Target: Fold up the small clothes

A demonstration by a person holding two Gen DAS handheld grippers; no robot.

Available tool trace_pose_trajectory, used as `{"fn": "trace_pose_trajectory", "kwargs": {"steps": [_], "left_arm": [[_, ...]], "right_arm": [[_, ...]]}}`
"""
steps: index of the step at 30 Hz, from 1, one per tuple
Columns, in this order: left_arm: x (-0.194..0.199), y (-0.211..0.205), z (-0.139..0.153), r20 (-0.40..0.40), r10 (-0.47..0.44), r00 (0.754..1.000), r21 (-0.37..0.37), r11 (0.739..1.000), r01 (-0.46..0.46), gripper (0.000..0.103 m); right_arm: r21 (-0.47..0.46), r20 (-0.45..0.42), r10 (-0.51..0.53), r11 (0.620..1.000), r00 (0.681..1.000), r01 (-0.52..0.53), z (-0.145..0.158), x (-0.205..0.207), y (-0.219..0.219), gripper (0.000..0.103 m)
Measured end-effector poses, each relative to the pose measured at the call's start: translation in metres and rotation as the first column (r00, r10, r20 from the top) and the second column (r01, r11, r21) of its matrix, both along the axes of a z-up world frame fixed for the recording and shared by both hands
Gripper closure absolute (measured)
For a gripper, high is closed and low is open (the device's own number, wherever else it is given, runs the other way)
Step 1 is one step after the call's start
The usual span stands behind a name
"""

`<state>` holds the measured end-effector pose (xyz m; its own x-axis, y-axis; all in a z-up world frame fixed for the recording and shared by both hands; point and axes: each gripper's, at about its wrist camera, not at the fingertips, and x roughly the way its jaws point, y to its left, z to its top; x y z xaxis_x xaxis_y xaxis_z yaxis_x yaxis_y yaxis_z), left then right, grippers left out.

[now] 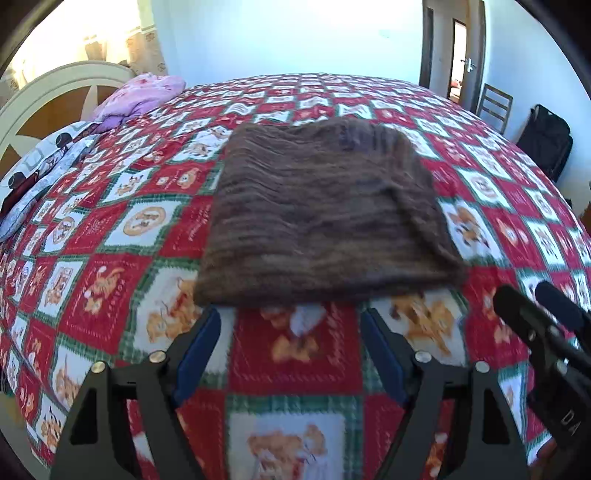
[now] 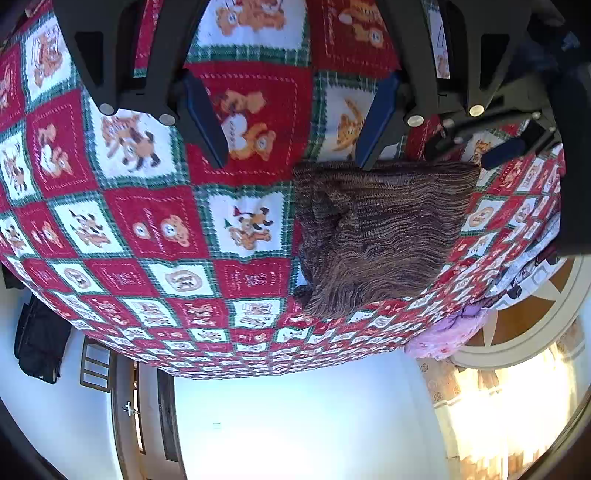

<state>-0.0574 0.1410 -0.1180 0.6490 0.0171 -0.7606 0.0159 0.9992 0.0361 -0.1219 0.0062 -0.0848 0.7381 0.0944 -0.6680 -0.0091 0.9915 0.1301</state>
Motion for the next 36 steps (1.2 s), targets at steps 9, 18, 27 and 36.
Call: {"fn": "trace_pose_trajectory", "kwargs": {"steps": [9, 18, 27, 36], "left_arm": [[-0.027, -0.015, 0.003, -0.027, -0.070, 0.997, -0.076, 0.995, 0.068, 0.018], [-0.062, -0.034, -0.004, -0.036, -0.102, 0.994, -0.026, 0.995, 0.101, 0.018], [-0.089, -0.045, 0.002, -0.016, -0.106, 0.994, 0.013, 0.994, 0.106, 0.018], [-0.127, -0.030, 0.066, 0.283, -0.040, 0.958, 0.127, 0.992, 0.004, 0.002]], "right_arm": [[-0.100, 0.050, -0.050, 0.993, 0.997, 0.055, 0.011, -0.032, -0.005, 0.029], [-0.114, 0.067, -0.079, 0.990, 0.995, 0.086, 0.016, -0.064, -0.016, 0.028], [-0.193, 0.070, -0.082, 0.977, 0.994, 0.094, 0.017, -0.096, -0.021, 0.027], [-0.162, 0.208, -0.054, 0.983, 0.977, 0.089, 0.050, -0.125, -0.016, 0.026]]}}
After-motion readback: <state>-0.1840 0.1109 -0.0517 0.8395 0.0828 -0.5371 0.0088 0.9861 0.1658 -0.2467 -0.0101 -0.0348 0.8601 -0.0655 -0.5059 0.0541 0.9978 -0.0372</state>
